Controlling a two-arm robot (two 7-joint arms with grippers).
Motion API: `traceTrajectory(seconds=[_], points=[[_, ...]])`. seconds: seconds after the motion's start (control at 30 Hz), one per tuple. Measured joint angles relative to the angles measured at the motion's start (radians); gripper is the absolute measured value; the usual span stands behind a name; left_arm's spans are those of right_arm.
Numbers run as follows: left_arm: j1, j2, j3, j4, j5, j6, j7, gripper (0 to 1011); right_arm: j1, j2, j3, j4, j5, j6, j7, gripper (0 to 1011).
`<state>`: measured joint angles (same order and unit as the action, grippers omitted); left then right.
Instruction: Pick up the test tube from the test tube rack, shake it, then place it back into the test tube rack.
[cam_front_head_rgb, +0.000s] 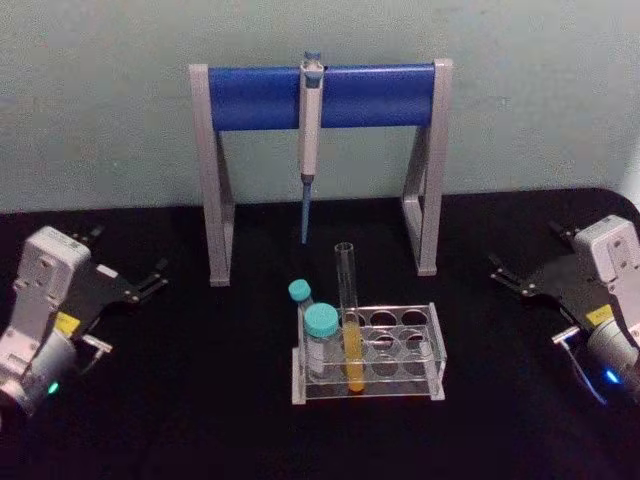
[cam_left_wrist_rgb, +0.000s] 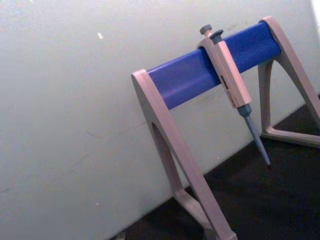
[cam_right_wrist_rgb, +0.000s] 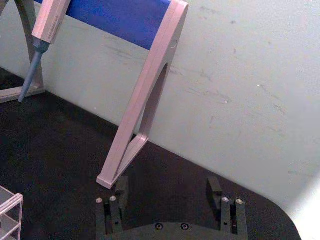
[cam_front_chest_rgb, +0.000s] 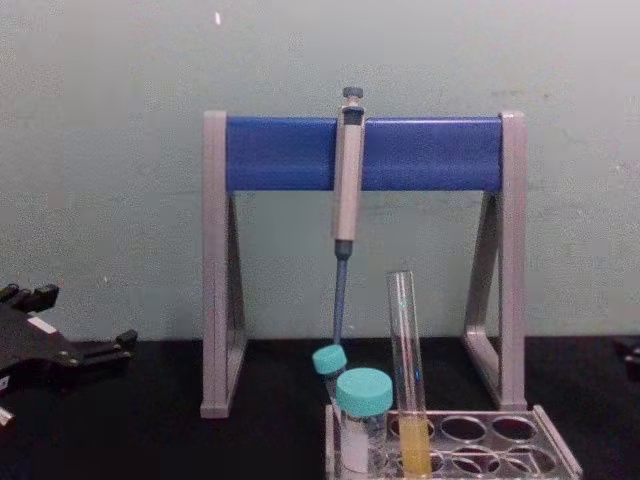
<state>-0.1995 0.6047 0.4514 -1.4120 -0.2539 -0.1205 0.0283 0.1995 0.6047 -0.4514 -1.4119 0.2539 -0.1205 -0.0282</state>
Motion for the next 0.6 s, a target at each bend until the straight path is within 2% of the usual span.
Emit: traceTrajectory(seconds=[0.6], points=[[0.0, 0.0, 0.0, 0.0, 0.0, 0.0, 0.0, 1001, 0.0, 0.0, 0.0, 0.0, 0.0, 0.0, 0.0, 1000]])
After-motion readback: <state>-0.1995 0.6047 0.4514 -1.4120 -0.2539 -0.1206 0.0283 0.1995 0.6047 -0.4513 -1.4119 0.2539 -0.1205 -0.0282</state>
